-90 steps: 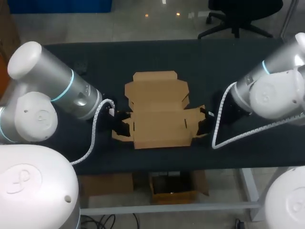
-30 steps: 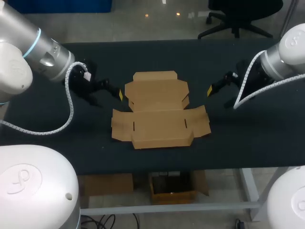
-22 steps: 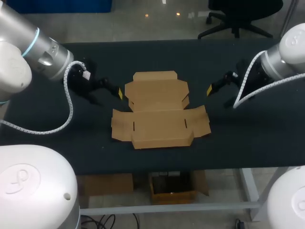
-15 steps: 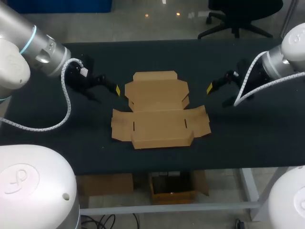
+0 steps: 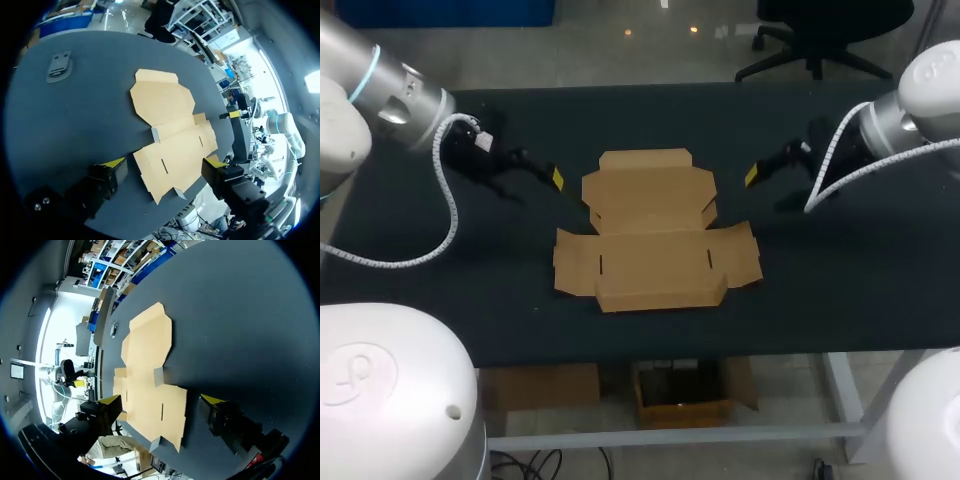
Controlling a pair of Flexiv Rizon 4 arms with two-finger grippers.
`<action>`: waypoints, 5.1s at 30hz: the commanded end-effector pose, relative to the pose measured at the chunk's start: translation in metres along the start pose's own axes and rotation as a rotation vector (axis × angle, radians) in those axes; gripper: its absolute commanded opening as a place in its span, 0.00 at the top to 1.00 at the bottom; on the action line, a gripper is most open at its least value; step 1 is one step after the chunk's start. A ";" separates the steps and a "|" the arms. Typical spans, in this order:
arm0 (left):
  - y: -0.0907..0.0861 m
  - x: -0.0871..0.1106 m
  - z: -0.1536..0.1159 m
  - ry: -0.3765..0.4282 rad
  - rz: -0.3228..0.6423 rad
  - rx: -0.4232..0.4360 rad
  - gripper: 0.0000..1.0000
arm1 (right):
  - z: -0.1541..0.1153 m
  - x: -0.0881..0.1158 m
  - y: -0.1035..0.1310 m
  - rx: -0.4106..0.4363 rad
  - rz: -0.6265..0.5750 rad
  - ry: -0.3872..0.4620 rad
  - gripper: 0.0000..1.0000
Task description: Assemble the packaging by folding the flat box into shape, placing the metal phone stand inside, and closing the box properly
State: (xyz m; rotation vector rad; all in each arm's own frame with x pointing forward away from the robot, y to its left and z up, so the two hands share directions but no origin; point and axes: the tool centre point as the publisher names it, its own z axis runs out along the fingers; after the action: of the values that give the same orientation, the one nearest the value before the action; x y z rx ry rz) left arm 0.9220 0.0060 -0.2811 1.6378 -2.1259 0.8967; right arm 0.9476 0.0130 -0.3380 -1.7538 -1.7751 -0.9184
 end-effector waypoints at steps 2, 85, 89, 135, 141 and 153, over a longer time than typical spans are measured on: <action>-0.012 -0.009 0.003 0.021 0.009 -0.019 0.00 | 0.017 -0.016 0.012 -0.011 -0.003 0.072 0.00; -0.044 -0.047 -0.023 0.105 0.071 0.012 0.00 | 0.133 0.000 0.089 0.033 0.128 0.235 0.73; -0.045 -0.048 -0.022 0.128 0.077 -0.003 0.00 | 0.130 0.000 0.087 0.007 0.106 0.267 1.00; -0.054 -0.042 0.001 0.194 0.251 0.043 0.00 | 0.088 0.037 0.087 -0.123 -0.084 0.407 1.00; -0.068 -0.037 0.012 0.192 0.343 0.101 0.00 | 0.082 0.042 0.093 -0.137 -0.126 0.456 1.00; -0.089 -0.038 0.024 0.215 0.434 0.215 0.00 | 0.066 0.058 0.091 -0.193 -0.231 0.516 1.00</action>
State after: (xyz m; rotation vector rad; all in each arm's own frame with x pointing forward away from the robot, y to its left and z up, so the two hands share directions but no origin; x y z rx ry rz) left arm 1.0188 0.0070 -0.2883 1.1227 -2.3421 1.3714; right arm 1.0440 0.0989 -0.3256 -1.2874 -1.6059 -1.5011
